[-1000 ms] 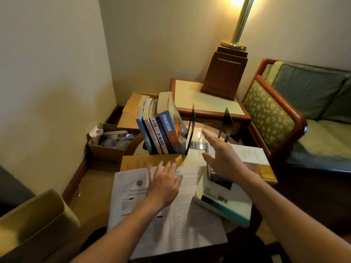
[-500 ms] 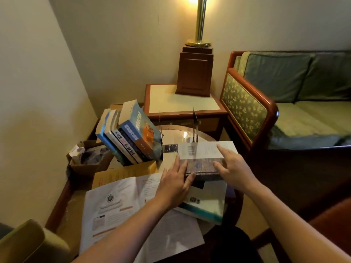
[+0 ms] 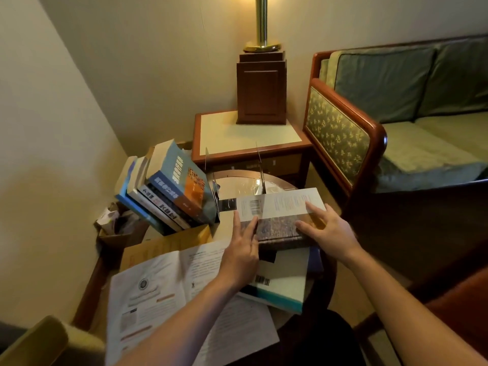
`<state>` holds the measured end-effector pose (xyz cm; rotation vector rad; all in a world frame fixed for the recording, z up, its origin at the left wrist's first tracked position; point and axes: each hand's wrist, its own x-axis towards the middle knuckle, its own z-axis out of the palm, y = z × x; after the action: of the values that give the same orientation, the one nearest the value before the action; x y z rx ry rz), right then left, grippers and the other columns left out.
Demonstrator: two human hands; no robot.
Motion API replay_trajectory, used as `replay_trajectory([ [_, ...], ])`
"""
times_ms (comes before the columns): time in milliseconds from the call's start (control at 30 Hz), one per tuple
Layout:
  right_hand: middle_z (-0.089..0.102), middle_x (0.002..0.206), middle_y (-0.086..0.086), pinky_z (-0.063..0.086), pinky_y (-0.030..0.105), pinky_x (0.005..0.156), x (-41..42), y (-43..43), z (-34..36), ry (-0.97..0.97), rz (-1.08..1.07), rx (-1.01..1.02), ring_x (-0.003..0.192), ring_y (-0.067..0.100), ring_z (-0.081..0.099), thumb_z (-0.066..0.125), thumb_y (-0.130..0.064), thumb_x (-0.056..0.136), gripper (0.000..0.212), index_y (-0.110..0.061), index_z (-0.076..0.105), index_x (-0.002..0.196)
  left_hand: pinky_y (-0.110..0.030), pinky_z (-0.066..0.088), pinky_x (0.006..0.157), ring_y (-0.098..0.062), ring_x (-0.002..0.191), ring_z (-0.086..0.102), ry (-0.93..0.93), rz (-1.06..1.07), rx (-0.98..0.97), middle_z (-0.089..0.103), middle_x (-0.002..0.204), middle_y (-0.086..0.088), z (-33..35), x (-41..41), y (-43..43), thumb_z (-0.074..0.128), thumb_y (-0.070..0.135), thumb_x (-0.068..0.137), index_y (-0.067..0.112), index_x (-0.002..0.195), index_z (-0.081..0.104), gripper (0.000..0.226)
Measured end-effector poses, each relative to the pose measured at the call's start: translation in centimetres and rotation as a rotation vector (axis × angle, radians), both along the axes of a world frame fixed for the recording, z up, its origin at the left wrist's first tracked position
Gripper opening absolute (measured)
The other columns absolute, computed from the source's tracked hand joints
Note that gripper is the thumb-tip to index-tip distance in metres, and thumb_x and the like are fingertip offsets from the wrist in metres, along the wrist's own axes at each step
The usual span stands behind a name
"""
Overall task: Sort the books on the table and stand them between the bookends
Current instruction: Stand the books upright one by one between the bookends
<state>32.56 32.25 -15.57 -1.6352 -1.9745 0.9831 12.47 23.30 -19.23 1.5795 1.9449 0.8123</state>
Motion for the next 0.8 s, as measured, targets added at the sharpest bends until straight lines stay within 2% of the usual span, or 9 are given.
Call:
replay_trajectory([
  [67, 0.037, 0.155, 0.005, 0.043, 0.035, 0.097, 0.2, -0.1, 0.0, 0.093, 0.001, -0.041, 0.135, 0.024, 0.041, 0.067, -0.047, 0.089, 0.07, -0.038, 0.037, 0.151, -0.022, 0.023, 0.108, -0.016, 0.153, 0.008, 0.007, 0.001, 0.013, -0.022, 0.165, 0.011, -0.1, 0.0, 0.0, 0.029, 0.03, 0.109, 0.038, 0.158, 0.017, 0.051],
  [133, 0.045, 0.148, 0.003, 0.042, 0.03, 0.092, 0.2, 0.0, 0.1, 0.153, -0.006, -0.057, 0.129, 0.021, 0.045, 0.07, -0.042, 0.088, 0.071, -0.035, 0.038, 0.151, -0.022, 0.023, 0.107, -0.016, 0.153, 0.008, 0.007, 0.011, 0.016, -0.021, 0.165, 0.011, -0.2, 0.1, -0.1, 0.03, 0.03, 0.109, 0.039, 0.157, 0.018, 0.051],
  [267, 0.046, 0.147, 0.002, 0.046, 0.025, 0.087, 0.1, 0.2, 0.7, 0.213, -0.029, -0.117, 0.128, 0.022, 0.048, 0.076, -0.037, 0.084, 0.074, -0.037, 0.041, 0.149, -0.023, 0.028, 0.106, -0.018, 0.153, 0.012, 0.022, 0.013, 0.007, -0.02, 0.165, 0.01, 0.0, 0.0, -0.4, 0.031, 0.03, 0.109, 0.04, 0.157, 0.017, 0.051],
  [333, 0.045, 0.141, -0.001, 0.052, 0.018, 0.071, 0.2, 0.2, 1.0, 0.264, -0.025, -0.156, 0.116, 0.015, 0.049, 0.078, -0.032, 0.083, 0.073, -0.038, 0.043, 0.147, -0.023, 0.029, 0.106, -0.019, 0.153, 0.014, 0.036, 0.01, 0.003, -0.019, 0.166, 0.009, 0.1, -0.1, -0.7, 0.031, 0.03, 0.109, 0.039, 0.158, 0.017, 0.051],
  [400, 0.041, 0.133, -0.003, 0.05, 0.018, 0.058, 0.5, 0.1, 1.3, 0.336, -0.025, -0.194, 0.106, 0.012, 0.048, 0.079, -0.027, 0.082, 0.07, -0.039, 0.048, 0.144, -0.027, 0.034, 0.109, -0.02, 0.152, 0.016, 0.039, 0.012, 0.0, -0.017, 0.166, 0.008, 0.1, -0.1, -0.9, 0.031, 0.03, 0.109, 0.04, 0.157, 0.017, 0.051],
  [467, 0.039, 0.132, -0.002, 0.052, 0.022, 0.066, 0.9, 0.0, 1.4, 0.366, -0.018, -0.218, 0.103, 0.013, 0.051, 0.078, -0.027, 0.083, 0.064, -0.043, 0.052, 0.139, -0.026, 0.034, 0.106, -0.021, 0.151, 0.019, 0.035, 0.013, -0.004, -0.016, 0.167, 0.008, 0.1, -0.2, -1.2, 0.031, 0.029, 0.109, 0.041, 0.157, 0.018, 0.051],
  [600, 0.041, 0.138, 0.005, 0.058, 0.04, 0.089, 1.8, -0.3, 1.1, 0.454, -0.028, -0.291, 0.117, 0.026, 0.054, 0.075, -0.026, 0.085, 0.048, -0.044, 0.061, 0.127, -0.024, 0.032, 0.102, -0.021, 0.151, 0.02, 0.017, 0.0, -0.029, -0.014, 0.167, 0.007, 0.4, -0.2, -1.5, 0.031, 0.028, 0.109, 0.04, 0.157, 0.018, 0.052],
  [700, 0.049, 0.13, 0.01, 0.061, 0.033, 0.076, 1.9, -0.9, 1.2, 0.563, -0.055, -0.328, 0.104, 0.027, 0.065, 0.07, -0.019, 0.089, 0.034, -0.033, 0.065, 0.119, -0.021, 0.026, 0.102, -0.021, 0.152, 0.016, -0.008, -0.01, -0.051, -0.012, 0.168, 0.006, 0.7, -0.2, -1.7, 0.033, 0.029, 0.108, 0.039, 0.157, 0.02, 0.052],
  [800, 0.05, 0.129, 0.007, 0.059, 0.029, 0.071, 1.7, -1.1, 1.7, 0.508, -0.03, -0.276, 0.106, 0.025, 0.063, 0.066, -0.021, 0.094, 0.028, -0.037, 0.067, 0.117, -0.026, 0.025, 0.111, -0.022, 0.153, 0.013, -0.056, -0.007, -0.067, -0.01, 0.168, 0.006, 1.0, -0.1, -2.1, 0.035, 0.034, 0.108, 0.039, 0.157, 0.02, 0.052],
])
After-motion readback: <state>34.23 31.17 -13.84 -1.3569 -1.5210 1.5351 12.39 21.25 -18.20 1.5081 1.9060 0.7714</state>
